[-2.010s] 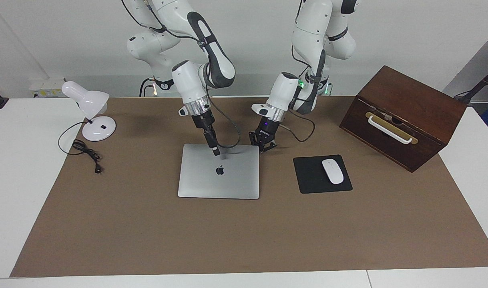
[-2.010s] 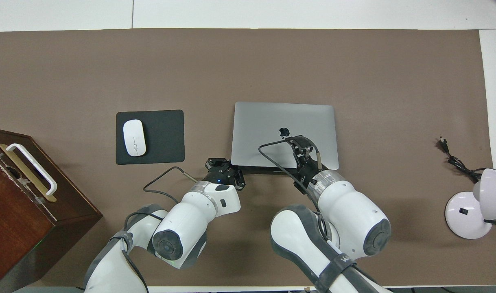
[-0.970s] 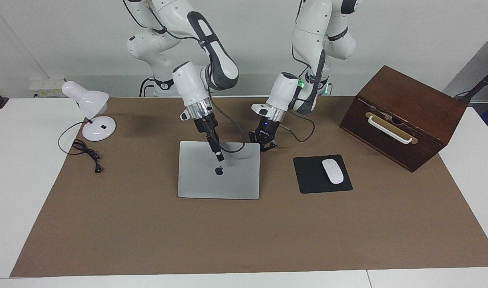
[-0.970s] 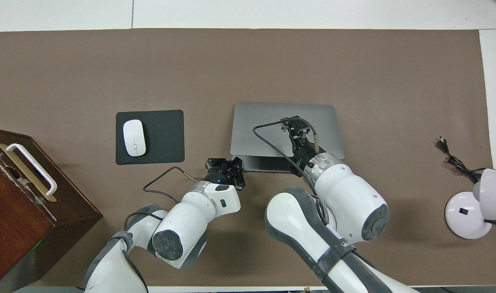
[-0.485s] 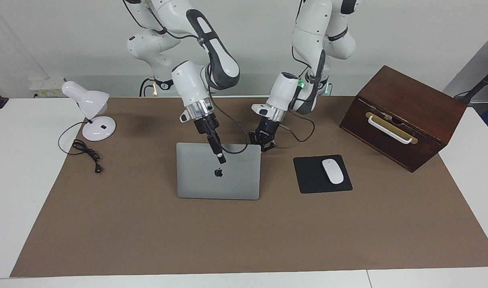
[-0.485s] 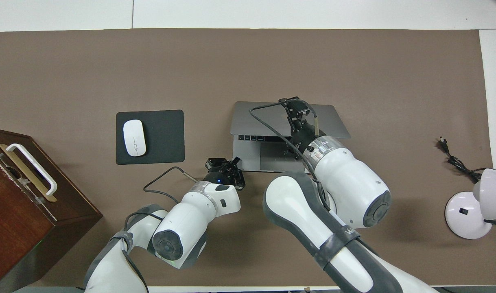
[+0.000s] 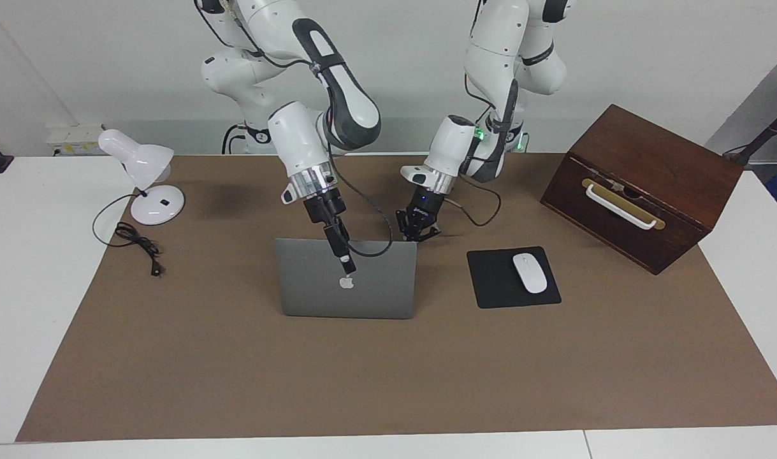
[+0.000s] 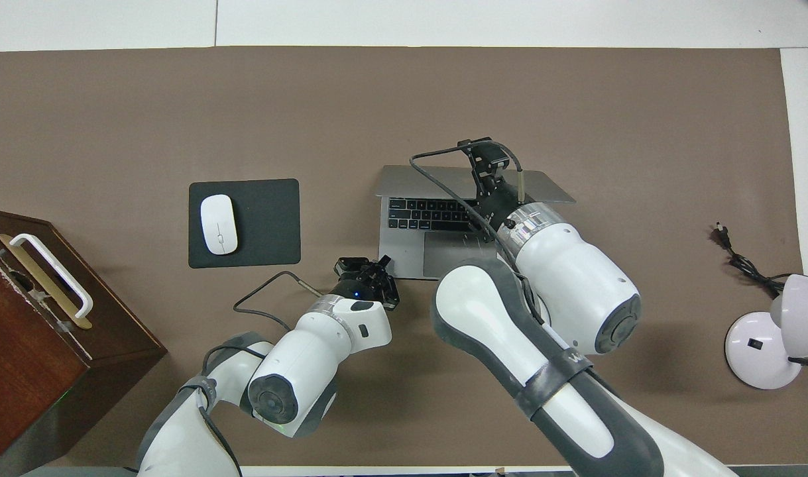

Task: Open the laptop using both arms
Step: 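Swing the lid up and away from the robot with the right gripper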

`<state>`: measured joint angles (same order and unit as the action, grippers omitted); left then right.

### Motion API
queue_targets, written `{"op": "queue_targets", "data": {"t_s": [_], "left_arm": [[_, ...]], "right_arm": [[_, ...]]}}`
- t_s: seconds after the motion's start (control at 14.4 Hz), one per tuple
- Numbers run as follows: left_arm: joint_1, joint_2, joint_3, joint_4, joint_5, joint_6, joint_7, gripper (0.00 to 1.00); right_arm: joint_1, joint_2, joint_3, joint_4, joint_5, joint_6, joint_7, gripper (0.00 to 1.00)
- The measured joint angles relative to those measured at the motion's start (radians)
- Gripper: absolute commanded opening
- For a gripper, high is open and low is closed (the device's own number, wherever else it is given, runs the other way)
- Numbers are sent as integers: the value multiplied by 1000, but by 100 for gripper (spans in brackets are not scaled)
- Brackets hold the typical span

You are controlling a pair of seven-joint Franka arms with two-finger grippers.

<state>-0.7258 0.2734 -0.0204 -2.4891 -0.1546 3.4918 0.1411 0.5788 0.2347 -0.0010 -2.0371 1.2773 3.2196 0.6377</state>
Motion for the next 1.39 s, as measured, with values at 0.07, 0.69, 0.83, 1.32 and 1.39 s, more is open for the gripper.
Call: {"op": "queue_targets", "data": {"t_s": [0.07, 0.69, 0.83, 1.32, 1.39], "left_arm": [[0, 0, 0, 0, 0, 0, 0, 0], [0, 0, 0, 0, 0, 0, 0, 0], [0, 0, 0, 0, 0, 0, 0, 0], [0, 0, 0, 0, 0, 0, 0, 0], [0, 0, 0, 0, 0, 0, 0, 0]], "right_arm": [[-2, 6, 0, 14, 0, 0, 0, 100], [-52, 48, -1, 125, 0, -27, -2, 100], [-64, 53, -1, 137, 0, -45, -7, 100], [-129, 99, -2, 206, 0, -139, -64, 100], [-129, 122, -2, 235, 0, -139, -64, 100]]}}
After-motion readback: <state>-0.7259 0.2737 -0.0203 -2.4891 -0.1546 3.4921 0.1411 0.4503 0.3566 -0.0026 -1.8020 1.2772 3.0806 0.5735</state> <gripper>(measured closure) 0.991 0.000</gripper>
